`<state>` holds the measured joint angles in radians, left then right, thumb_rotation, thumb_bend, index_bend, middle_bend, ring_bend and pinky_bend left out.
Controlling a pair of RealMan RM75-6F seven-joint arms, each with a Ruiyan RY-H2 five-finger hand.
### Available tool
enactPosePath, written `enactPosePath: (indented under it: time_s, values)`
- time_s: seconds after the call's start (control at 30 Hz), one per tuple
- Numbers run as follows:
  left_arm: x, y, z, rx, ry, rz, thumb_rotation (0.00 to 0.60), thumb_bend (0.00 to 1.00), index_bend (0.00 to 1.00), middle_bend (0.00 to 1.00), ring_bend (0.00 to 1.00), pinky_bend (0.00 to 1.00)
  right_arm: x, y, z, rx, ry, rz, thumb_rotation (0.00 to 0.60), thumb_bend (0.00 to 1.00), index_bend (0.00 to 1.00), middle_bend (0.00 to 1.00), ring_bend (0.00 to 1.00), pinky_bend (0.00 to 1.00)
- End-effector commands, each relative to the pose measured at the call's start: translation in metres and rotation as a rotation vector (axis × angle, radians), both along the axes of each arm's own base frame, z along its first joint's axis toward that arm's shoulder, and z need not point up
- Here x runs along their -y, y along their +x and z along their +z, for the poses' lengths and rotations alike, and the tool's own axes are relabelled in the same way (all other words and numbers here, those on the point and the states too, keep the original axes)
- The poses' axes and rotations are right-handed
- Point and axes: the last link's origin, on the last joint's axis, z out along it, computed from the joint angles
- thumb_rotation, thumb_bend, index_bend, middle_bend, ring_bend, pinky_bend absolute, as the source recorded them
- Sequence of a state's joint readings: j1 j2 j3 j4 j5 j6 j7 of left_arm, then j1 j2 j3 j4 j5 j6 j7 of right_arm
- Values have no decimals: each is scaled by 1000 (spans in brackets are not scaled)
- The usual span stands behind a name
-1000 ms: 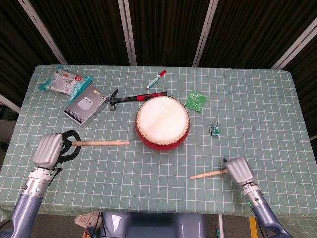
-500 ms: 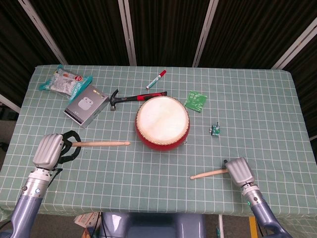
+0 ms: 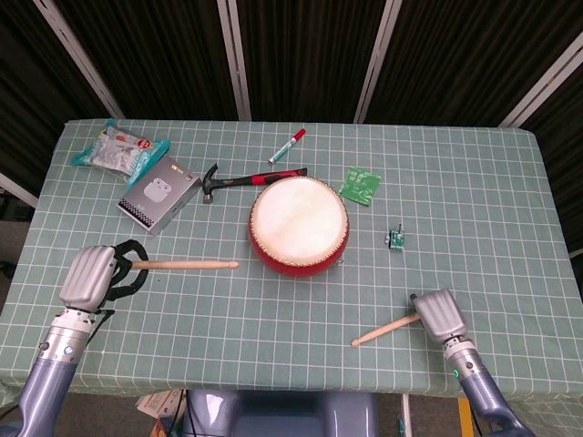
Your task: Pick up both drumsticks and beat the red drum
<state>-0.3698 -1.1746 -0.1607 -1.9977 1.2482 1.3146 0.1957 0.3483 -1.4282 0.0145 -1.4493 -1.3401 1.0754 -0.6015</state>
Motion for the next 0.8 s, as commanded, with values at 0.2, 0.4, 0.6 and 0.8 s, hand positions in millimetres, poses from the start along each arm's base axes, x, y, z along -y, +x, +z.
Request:
enactPosePath:
  time_s: [0.2, 0.4, 0.6, 0.8]
  values:
    - [0, 2, 2, 2, 7, -7, 600, 612, 750, 1000, 1000, 1000, 9, 33, 60, 207, -114, -51, 600, 518, 961, 1000, 1000, 986]
    - [-1, 4, 4, 5, 14, -8, 600, 612, 750, 1000, 1000, 1000, 11, 35, 104, 288, -189, -105, 600, 533, 978, 1000, 1000, 987]
    - [-3, 5, 5, 0, 22, -14, 600, 612, 750, 1000, 1000, 1000, 21, 25, 145, 416, -305, -238, 600, 600, 1000, 1000, 1000, 1000]
    - [-12, 5, 10, 2, 53, -13, 600, 613, 753, 1000, 1000, 1000, 35, 21, 170, 489, -417, -310, 600, 653, 1000, 1000, 1000, 1000]
